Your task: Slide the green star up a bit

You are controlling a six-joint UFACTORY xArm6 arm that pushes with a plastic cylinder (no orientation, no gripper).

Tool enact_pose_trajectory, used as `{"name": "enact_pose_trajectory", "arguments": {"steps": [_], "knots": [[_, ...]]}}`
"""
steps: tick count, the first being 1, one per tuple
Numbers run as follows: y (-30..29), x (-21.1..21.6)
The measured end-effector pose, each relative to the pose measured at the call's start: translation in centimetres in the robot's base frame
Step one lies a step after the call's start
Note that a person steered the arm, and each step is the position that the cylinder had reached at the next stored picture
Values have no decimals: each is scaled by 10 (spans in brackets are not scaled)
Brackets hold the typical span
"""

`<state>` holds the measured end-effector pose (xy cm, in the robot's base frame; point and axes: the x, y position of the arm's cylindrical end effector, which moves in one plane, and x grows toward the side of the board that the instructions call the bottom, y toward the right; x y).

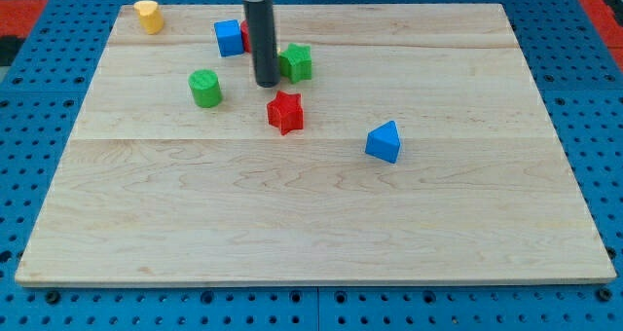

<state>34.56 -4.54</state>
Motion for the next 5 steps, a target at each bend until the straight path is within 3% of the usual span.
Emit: {"name": "enact_pose_trajectory", "arguments": {"steps": [1, 5], "knots": [[20, -1], [3, -34]]}}
